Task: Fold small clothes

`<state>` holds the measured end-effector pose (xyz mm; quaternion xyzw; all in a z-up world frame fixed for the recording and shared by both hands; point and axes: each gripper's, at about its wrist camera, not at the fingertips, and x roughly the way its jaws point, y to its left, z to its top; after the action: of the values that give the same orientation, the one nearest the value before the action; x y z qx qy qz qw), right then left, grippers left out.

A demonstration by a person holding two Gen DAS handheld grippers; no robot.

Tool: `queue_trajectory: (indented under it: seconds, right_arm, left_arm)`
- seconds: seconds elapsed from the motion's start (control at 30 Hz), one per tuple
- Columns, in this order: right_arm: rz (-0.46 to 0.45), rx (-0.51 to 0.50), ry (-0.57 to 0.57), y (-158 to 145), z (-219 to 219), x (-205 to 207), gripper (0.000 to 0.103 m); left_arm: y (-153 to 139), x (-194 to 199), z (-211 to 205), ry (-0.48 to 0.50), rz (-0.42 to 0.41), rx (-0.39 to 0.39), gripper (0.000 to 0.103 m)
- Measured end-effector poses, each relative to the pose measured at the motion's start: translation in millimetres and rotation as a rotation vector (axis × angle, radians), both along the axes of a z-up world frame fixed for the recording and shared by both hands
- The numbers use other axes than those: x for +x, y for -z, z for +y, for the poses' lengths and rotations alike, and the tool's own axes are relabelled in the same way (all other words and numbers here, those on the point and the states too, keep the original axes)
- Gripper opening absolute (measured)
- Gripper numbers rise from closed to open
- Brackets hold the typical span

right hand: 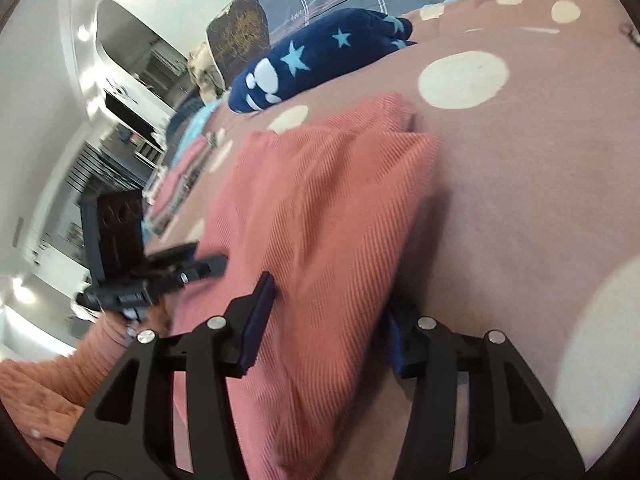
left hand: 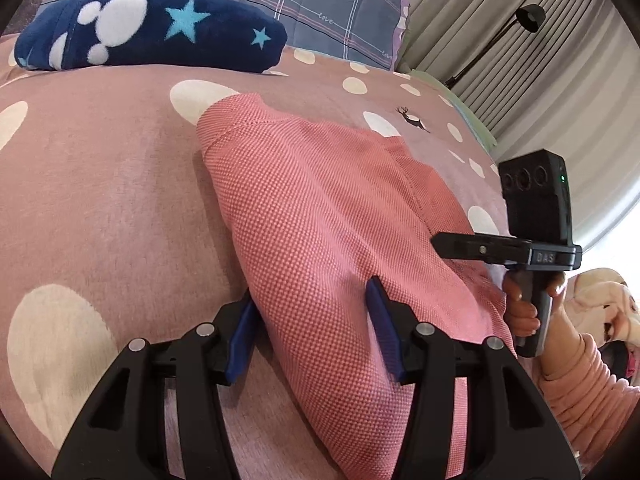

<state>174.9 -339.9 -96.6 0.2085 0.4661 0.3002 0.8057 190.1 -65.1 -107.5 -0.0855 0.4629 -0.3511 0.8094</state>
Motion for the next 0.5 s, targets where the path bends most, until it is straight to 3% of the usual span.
queue_trajectory:
  seconds: [0.5]
  right_arm:
    - [-0.014,0.002,-0.021,2.5,12.3,24.0,0.045]
  left_arm:
    - [2.4,17.6,-10.2,0.025,0.002,-0.020,0.060]
